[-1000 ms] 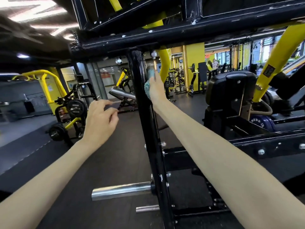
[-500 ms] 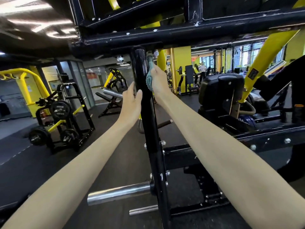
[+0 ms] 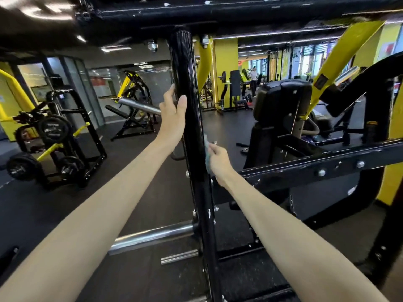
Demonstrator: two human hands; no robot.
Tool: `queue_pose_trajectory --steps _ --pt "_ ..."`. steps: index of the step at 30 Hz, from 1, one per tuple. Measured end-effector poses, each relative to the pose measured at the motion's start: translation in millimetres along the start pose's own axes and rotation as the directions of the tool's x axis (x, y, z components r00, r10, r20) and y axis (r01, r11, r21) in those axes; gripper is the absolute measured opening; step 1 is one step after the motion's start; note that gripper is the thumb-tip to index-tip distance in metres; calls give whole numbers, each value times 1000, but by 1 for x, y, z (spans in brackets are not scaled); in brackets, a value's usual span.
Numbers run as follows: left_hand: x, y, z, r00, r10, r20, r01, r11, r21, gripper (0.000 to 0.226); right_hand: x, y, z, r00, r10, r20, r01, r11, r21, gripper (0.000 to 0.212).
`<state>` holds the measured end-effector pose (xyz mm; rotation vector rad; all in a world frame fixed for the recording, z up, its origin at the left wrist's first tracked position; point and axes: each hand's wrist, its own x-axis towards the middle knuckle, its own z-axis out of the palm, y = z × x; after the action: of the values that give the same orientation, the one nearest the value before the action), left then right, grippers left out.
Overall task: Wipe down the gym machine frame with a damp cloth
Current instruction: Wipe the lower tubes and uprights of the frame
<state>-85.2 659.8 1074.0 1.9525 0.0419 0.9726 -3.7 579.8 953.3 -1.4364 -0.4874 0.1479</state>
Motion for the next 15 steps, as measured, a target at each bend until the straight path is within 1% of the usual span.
queue_pose_trajectory --steps 1,2,4,5,7,8,9,11,13,15 --pt "0 0 0 1000 2 4 -2 1000 10 51 -10 15 1 1000 -14 -10 14 999 -52 33" --pt "1 -1 -1 1000 9 1 -9 1000 16 50 -15 22 2 998 -43 -51 38 995 -91 33" --pt "1 -2 1 1000 10 -20 -9 1000 27 49 -24 13 5 985 -101 -138 88 991 -97 36" --pt "0 -2 2 1000 3 -30 -2 999 39 49 -27 6 7 980 -124 -157 112 990 -85 38" --pt "-2 -2 5 999 -20 -49 22 999 30 50 -39 0 8 969 -192 -152 180 980 -89 40" --pt "-5 -3 6 998 -39 -55 38 999 -11 50 -51 1 9 965 -216 -152 200 973 -117 42" --pt "-9 -6 7 995 -75 -62 71 995 -65 50 -61 11 11 961 -233 -150 214 968 -132 43" --pt "-26 -22 10 977 -201 -73 189 971 -145 50 -82 34 16 954 -256 -153 231 959 -165 48" --pt "-47 -47 11 938 -343 -46 334 932 -138 50 -90 59 22 956 -248 -159 215 956 -201 56" --pt "-67 -70 12 896 -444 -2 440 889 -124 51 -86 58 27 952 -250 -179 208 953 -222 57"
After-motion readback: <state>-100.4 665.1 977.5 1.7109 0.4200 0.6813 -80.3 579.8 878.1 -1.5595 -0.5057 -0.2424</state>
